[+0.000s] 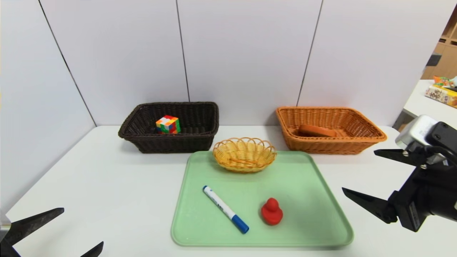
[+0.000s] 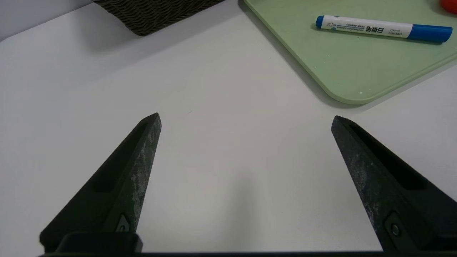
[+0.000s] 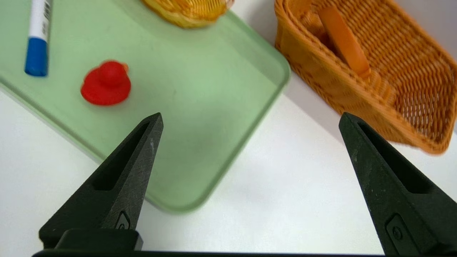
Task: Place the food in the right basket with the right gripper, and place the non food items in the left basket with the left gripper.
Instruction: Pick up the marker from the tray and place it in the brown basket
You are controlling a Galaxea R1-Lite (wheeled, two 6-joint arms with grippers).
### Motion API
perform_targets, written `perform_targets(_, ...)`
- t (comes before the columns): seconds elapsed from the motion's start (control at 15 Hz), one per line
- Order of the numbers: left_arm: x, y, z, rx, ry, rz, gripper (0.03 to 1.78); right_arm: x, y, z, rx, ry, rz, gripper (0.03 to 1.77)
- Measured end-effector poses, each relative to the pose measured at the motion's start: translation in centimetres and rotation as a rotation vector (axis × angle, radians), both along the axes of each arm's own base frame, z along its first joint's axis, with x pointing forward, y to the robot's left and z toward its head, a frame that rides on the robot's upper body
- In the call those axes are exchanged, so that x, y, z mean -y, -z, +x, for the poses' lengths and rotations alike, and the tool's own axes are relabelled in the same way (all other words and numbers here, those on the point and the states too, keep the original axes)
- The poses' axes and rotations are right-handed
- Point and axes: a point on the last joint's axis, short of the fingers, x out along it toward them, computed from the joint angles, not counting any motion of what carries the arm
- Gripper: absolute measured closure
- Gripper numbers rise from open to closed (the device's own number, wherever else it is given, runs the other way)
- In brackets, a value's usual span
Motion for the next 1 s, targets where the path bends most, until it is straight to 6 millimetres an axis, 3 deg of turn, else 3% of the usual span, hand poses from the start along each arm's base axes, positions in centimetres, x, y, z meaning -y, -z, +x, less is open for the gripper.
perform_targets(0.27, 0.0, 0.1, 0.0, -0.007, -0.002, 0.002, 0.12, 2.1, 1.8, -2.0, 0.027, 0.069, 0.021, 0.11)
perform_targets(0.53, 0.1, -0.4, 0.3, -0.029, -0.007, -0.013, 0.12, 2.7, 2.2, -2.9, 0.040, 0.087, 0.026, 0.11)
perform_targets(1.0, 1.3, -7.4, 2.3, -0.144, -0.029, -0.229, 0.12, 2.9, 2.6, -3.4, 0.038, 0.087, 0.020, 0.11)
